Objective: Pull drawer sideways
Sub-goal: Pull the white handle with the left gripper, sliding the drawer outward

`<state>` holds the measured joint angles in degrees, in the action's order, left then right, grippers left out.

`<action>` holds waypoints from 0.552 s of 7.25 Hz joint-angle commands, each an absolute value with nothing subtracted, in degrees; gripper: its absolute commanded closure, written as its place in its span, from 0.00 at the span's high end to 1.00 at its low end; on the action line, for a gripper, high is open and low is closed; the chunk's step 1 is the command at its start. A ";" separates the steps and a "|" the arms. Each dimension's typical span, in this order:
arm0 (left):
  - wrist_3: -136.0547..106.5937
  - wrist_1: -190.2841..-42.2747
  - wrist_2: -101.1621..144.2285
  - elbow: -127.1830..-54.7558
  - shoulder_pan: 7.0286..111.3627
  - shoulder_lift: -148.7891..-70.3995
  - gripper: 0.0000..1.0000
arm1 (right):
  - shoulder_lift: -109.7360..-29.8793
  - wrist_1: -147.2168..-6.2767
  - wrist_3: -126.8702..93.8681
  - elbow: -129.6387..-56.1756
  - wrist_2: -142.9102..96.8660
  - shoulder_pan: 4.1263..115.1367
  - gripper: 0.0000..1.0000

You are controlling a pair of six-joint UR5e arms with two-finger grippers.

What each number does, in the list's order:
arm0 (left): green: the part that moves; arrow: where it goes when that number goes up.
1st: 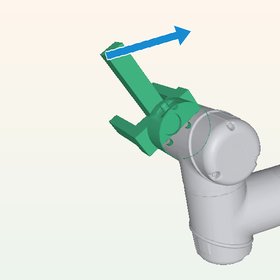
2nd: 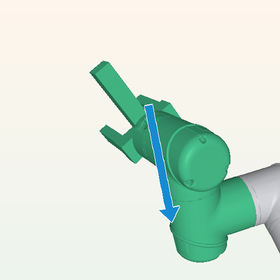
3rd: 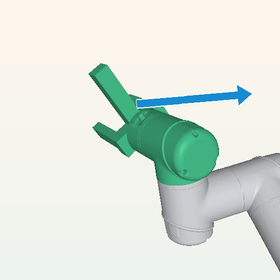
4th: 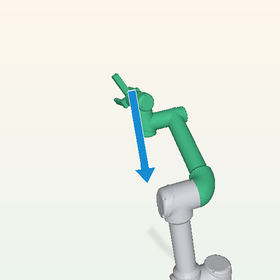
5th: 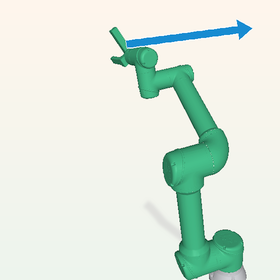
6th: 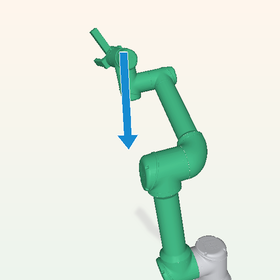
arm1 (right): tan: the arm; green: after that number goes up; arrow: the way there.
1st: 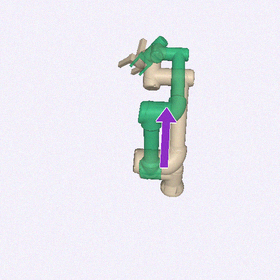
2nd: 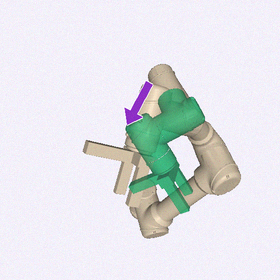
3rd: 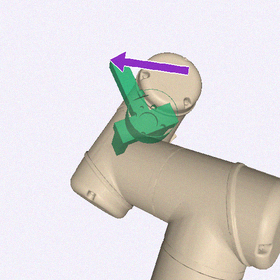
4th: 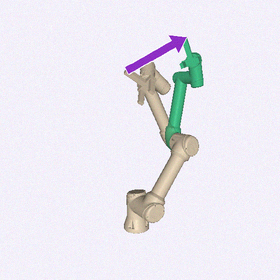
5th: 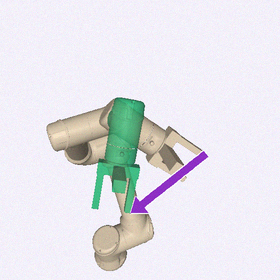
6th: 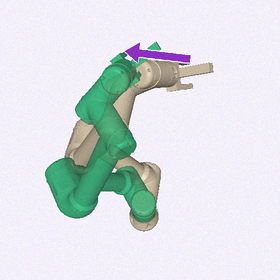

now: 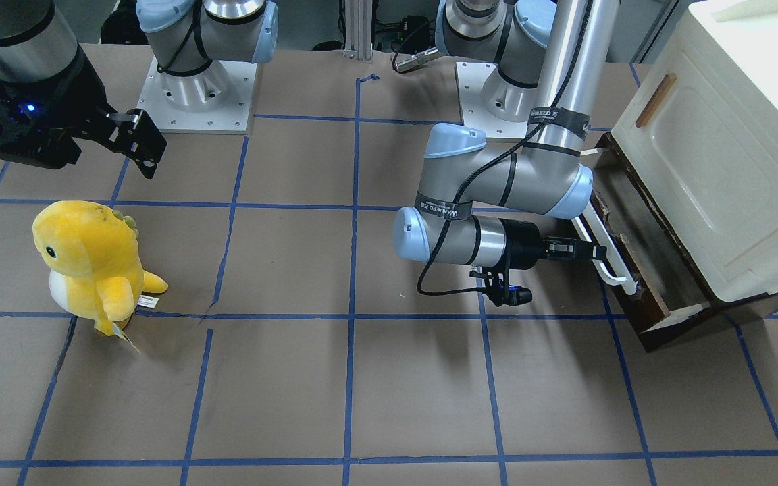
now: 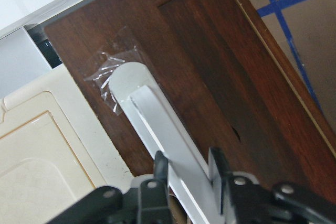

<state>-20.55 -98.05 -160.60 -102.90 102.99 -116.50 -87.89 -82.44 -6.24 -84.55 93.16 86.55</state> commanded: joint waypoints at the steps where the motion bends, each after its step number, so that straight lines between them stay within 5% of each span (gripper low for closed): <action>1: -20.65 -96.78 -160.14 -102.92 102.83 -115.75 1.00 | -87.89 -82.44 -6.24 -84.55 93.16 86.57 1.00; 4: -17.08 -95.89 -145.99 -97.33 103.53 -112.34 1.00 | -87.89 -82.44 -6.24 -84.55 93.16 86.57 1.00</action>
<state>-19.28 -96.05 -154.40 -100.62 103.19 -114.23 -87.89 -82.44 -6.24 -84.55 93.16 86.55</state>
